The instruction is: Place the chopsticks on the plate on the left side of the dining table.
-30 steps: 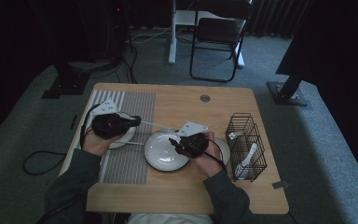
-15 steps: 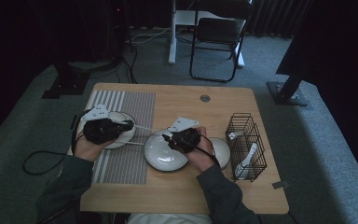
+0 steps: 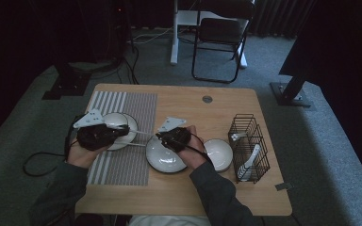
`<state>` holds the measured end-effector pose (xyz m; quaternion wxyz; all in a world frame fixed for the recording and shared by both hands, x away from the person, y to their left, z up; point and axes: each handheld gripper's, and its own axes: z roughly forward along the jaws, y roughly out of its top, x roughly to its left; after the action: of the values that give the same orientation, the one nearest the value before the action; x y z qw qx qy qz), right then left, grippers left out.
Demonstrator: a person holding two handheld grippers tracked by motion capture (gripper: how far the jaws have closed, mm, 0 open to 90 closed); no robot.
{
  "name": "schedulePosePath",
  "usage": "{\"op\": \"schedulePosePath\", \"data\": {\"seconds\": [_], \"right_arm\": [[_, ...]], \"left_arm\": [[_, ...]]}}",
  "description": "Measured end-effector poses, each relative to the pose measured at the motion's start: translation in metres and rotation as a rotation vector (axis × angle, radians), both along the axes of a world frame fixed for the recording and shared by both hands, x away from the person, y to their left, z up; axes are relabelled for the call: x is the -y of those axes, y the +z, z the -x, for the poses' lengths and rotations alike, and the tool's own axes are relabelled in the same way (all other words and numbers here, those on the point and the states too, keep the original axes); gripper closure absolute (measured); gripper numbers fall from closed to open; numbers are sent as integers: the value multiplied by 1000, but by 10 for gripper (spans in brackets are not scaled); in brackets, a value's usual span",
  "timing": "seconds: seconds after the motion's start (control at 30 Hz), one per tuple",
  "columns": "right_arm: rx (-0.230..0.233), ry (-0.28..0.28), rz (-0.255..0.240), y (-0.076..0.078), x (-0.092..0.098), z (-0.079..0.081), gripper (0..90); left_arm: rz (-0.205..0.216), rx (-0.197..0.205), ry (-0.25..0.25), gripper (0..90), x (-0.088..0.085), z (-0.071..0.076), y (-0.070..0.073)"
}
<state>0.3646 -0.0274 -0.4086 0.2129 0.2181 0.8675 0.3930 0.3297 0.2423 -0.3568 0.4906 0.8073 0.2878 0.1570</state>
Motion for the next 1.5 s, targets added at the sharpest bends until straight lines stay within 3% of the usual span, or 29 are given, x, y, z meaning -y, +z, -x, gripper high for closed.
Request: {"op": "schedulePosePath", "data": {"seconds": [0.13, 0.3, 0.5, 0.7, 1.1, 1.37, 1.5], "right_arm": [[-10, 2, 27, -7, -6, -4, 855], [-17, 14, 67, -16, -12, -10, 734], [-40, 20, 100, -27, -22, -21, 711], [-38, 31, 114, -30, -26, -23, 764], [0, 136, 129, -29, -25, -6, 865], [1, 122, 117, -27, -23, -6, 869], [-8, 113, 139, -29, -24, -7, 869]], "left_arm": [[6, 1, 3, 841, -2, 1, 0], [13, -2, -8, 841, -2, 3, 1], [24, 0, -29, 841, 0, 4, 4], [42, -5, -29, 839, -2, -1, 3], [41, 6, 59, 753, -12, -15, -2], [34, 26, 70, 808, -11, -8, -2], [32, 52, 61, 824, -6, -6, 3]]}}
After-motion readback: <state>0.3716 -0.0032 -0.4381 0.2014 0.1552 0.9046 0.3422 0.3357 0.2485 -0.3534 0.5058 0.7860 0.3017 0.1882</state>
